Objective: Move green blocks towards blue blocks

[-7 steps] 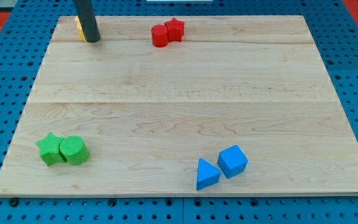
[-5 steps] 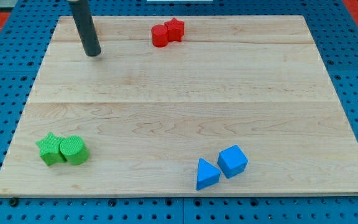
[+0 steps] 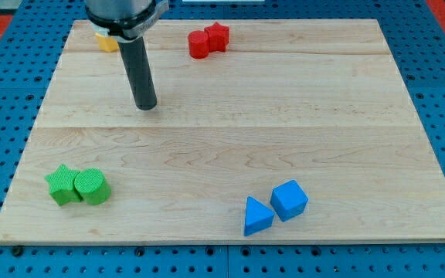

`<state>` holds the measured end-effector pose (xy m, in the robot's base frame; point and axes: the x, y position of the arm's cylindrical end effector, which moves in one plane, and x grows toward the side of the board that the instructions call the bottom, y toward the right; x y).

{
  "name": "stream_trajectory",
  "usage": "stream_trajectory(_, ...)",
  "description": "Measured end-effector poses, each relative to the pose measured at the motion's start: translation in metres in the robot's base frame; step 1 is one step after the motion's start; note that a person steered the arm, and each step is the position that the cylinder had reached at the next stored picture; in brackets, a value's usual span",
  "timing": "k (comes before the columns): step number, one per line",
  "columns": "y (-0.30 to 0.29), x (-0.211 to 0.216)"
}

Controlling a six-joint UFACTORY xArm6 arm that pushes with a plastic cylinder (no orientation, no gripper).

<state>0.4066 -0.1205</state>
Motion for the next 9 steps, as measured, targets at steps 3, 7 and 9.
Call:
stream_trajectory(3,-0.121,0.089)
stream_trajectory(7,-0.091,0.15)
stream_trajectory(9,0.022,0.157)
